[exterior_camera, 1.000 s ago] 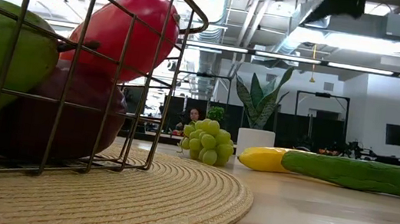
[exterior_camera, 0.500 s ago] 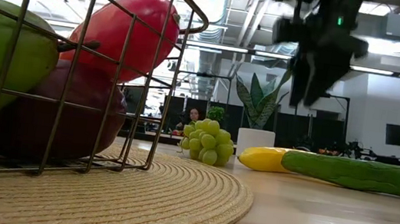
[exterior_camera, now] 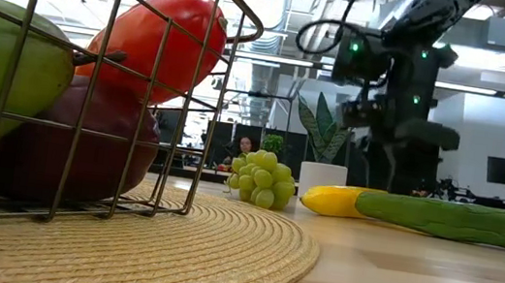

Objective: Build produce basket
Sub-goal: Put the banana into the mesh basket

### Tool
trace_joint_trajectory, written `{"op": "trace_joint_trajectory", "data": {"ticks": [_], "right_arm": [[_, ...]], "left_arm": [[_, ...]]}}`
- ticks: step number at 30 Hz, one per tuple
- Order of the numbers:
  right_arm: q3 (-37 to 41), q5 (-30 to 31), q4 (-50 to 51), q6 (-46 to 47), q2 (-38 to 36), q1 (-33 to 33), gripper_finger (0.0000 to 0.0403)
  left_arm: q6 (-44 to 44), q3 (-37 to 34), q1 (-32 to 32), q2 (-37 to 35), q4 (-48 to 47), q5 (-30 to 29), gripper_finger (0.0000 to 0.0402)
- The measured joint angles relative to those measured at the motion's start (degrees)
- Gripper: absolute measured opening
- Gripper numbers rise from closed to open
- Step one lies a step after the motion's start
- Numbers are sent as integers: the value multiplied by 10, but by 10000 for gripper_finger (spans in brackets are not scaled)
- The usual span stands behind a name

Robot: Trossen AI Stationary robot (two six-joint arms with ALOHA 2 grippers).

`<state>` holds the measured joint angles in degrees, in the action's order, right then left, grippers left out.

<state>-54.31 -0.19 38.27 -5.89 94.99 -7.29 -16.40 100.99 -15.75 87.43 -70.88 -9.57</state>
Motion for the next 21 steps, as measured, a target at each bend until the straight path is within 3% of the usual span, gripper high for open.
{"op": "trace_joint_trajectory", "data": {"ticks": [5, 17, 21], "right_arm": [[8, -1, -22, 12, 23, 0, 308], [9, -21, -25, 28, 21, -24, 129], [9, -35, -35, 43, -18, -35, 116]], "left_arm": [[-9, 0, 0, -2, 20, -16, 371], [-34, -1, 0, -16, 52, -47, 371], [-39, 0, 0, -51, 107, -85, 371]]}}
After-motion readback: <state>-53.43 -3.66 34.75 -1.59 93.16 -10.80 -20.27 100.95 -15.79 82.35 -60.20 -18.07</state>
